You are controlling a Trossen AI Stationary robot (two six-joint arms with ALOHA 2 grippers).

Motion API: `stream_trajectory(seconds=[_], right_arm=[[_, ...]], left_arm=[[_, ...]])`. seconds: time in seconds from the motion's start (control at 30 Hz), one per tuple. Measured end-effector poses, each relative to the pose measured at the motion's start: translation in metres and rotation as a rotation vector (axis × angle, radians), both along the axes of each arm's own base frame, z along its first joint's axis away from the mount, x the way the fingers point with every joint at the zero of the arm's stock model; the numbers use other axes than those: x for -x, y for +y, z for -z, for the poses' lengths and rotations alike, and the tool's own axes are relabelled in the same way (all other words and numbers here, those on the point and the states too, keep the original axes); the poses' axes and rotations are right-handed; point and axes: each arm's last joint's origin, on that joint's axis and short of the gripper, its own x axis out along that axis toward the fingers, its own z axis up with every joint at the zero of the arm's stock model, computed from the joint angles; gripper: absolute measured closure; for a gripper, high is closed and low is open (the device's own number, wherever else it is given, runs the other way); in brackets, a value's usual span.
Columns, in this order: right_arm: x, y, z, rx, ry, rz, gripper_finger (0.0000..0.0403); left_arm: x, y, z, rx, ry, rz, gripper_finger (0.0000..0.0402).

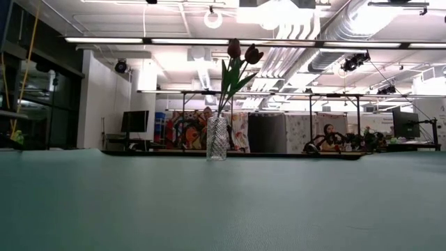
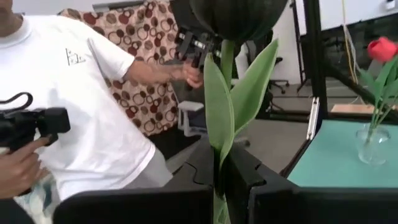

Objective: Sort flowers into vase by color
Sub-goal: Put the black flower into the yellow vase

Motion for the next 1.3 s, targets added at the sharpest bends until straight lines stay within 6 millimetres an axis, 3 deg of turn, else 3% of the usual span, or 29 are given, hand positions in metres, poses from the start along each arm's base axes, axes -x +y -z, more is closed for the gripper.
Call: stream_trajectory(seconds=[0.53,0.87,1.3], right_arm=[[-0.008,0.022,0.014,0.103,0.056,0.002,0.0403],[-0.009,0.024,0.016,0.095,0.099,0.077,0.0397],[-0.006,0.025,0.019,0.074,0.154,-0.018,0.0377]], left_arm=[[0.000,0.000,0.000,0.023,-0.007,-0.006,0.0184],[0.000,0.000,0.000,0.029,-0.008,-0.004,0.0184],[0.000,0.000,0.001,0.028,-0.001,-0.004,0.0184]])
